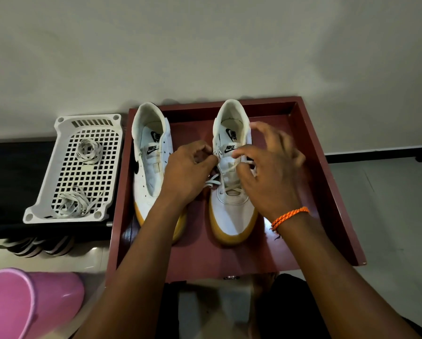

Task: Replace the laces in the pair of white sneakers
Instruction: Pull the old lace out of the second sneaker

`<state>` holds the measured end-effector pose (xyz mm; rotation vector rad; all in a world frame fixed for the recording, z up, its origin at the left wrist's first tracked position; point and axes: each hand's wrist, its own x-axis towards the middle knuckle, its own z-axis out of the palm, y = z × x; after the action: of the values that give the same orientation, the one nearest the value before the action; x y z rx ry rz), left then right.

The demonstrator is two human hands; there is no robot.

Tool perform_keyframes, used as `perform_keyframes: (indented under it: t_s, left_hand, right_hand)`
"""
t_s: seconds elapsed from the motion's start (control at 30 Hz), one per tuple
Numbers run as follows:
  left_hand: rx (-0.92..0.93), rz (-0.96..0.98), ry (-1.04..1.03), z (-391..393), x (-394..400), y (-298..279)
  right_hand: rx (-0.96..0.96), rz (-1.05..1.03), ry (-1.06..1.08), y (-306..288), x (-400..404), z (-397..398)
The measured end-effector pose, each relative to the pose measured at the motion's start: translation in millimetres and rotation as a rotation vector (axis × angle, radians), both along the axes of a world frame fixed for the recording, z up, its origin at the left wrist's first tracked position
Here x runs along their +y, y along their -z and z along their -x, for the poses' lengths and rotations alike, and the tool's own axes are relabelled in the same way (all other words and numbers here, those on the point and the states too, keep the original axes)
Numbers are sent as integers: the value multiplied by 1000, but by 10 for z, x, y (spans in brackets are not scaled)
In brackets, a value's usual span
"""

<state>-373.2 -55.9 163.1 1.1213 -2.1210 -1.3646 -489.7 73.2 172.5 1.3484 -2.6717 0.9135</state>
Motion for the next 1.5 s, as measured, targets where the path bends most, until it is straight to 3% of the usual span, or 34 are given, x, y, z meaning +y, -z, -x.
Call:
perform_keyframes:
  t_s: [0.23, 0.57, 0.83, 0.93, 1.3, 1.5]
  left_hand:
    - [6, -8, -4, 5, -2, -2]
    - [11, 2, -1, 24, -11, 45]
    - [22, -17, -11, 17, -14, 34]
    - [25, -11, -6, 18, -2, 20]
    - [33, -41, -10, 15, -5, 25]
    - [32, -20, -4, 11, -5, 27]
  right_hand:
    - [60, -82, -132, 171, -41, -175]
    - [-50, 45, 138, -11, 3, 108]
    - [36, -99, -109, 116, -23, -123]
    - [51, -138, -112, 166, -33, -155]
    - [-115, 43, 146, -1, -18, 110]
    - [-127, 43, -19, 29, 7, 28]
